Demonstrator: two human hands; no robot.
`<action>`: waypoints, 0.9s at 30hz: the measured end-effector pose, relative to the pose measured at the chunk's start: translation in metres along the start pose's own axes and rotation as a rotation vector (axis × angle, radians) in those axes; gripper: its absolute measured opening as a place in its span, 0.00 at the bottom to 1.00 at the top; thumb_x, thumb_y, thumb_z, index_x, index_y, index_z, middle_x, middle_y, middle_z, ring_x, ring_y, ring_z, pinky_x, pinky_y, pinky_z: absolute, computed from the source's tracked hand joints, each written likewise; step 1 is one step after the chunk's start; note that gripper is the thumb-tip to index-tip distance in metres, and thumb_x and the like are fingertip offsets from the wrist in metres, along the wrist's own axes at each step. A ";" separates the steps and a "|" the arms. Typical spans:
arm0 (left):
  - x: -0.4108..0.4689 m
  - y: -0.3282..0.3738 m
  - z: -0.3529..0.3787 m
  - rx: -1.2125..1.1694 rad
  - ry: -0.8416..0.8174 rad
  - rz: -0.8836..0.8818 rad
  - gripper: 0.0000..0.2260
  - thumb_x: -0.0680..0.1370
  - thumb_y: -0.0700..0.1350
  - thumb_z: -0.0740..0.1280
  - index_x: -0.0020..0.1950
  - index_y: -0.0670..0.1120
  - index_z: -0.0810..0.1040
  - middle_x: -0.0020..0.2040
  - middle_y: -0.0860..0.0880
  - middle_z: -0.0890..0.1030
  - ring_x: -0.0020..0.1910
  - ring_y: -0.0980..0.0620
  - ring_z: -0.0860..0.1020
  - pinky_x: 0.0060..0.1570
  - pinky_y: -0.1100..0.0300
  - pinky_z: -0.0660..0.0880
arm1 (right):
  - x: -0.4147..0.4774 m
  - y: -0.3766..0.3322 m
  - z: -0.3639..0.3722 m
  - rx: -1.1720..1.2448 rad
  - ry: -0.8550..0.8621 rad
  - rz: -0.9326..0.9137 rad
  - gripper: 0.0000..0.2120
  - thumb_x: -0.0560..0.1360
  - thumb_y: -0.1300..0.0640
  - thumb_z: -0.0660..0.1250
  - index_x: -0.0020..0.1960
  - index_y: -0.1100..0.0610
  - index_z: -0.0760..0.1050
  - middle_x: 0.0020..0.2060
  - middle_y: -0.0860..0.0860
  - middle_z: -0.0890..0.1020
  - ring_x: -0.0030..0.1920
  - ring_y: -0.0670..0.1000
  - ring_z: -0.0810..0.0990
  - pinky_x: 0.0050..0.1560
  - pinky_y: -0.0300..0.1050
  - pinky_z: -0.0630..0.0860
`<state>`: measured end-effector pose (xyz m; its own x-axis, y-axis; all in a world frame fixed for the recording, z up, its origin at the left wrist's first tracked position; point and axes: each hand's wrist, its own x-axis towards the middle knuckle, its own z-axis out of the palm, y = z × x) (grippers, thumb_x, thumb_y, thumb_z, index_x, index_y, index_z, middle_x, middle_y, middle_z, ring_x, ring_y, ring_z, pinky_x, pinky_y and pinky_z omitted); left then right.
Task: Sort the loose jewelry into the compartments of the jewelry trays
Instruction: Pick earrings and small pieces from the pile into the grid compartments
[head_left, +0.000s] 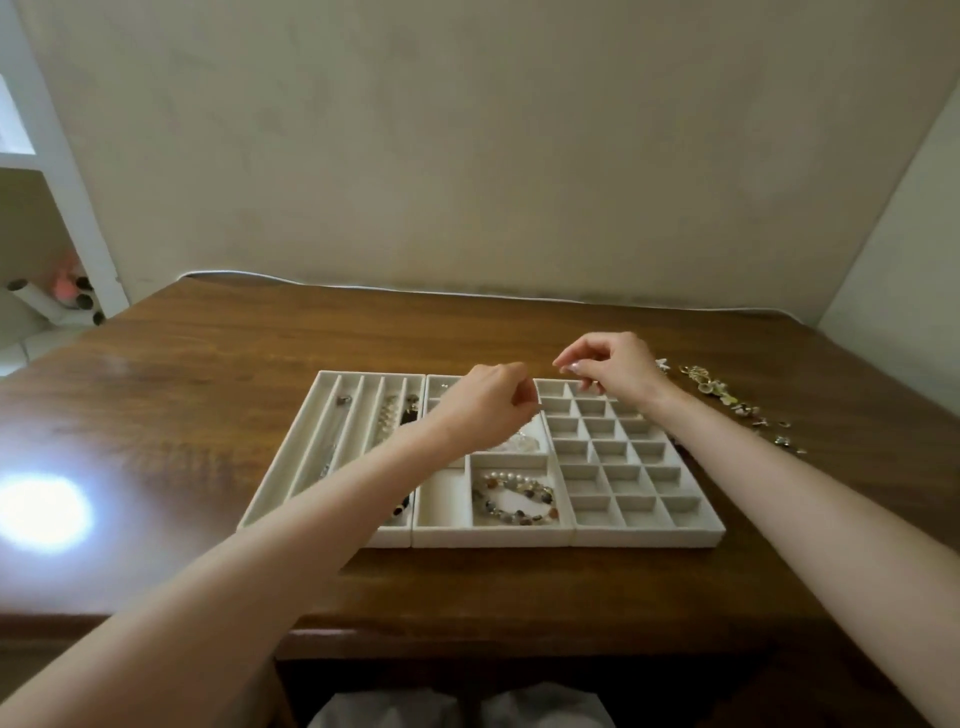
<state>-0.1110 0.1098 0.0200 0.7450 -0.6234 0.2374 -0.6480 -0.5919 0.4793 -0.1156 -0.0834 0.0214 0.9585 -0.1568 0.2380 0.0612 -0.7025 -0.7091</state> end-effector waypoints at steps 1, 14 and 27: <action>0.006 0.005 0.007 -0.017 0.012 0.019 0.07 0.78 0.44 0.63 0.52 0.43 0.76 0.50 0.47 0.80 0.48 0.49 0.77 0.50 0.54 0.76 | -0.003 0.006 -0.008 -0.014 0.024 0.011 0.07 0.76 0.65 0.65 0.47 0.56 0.80 0.44 0.49 0.82 0.37 0.46 0.79 0.32 0.32 0.71; 0.077 0.036 0.064 -0.099 0.112 0.105 0.06 0.77 0.41 0.63 0.52 0.44 0.75 0.52 0.47 0.77 0.50 0.50 0.76 0.50 0.55 0.76 | -0.020 0.081 -0.068 -0.408 0.063 0.306 0.10 0.73 0.52 0.69 0.51 0.55 0.81 0.55 0.51 0.82 0.53 0.50 0.80 0.56 0.47 0.75; 0.110 0.051 0.067 -0.054 0.017 0.081 0.07 0.77 0.42 0.61 0.53 0.44 0.76 0.54 0.46 0.77 0.53 0.49 0.75 0.54 0.54 0.74 | -0.011 0.099 -0.054 -0.418 0.104 0.279 0.04 0.74 0.53 0.69 0.46 0.53 0.79 0.49 0.48 0.81 0.53 0.48 0.78 0.51 0.45 0.72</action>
<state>-0.0727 -0.0237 0.0138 0.6934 -0.6592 0.2911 -0.6971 -0.5112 0.5027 -0.1354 -0.1887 -0.0159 0.8882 -0.4316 0.1576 -0.3302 -0.8381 -0.4342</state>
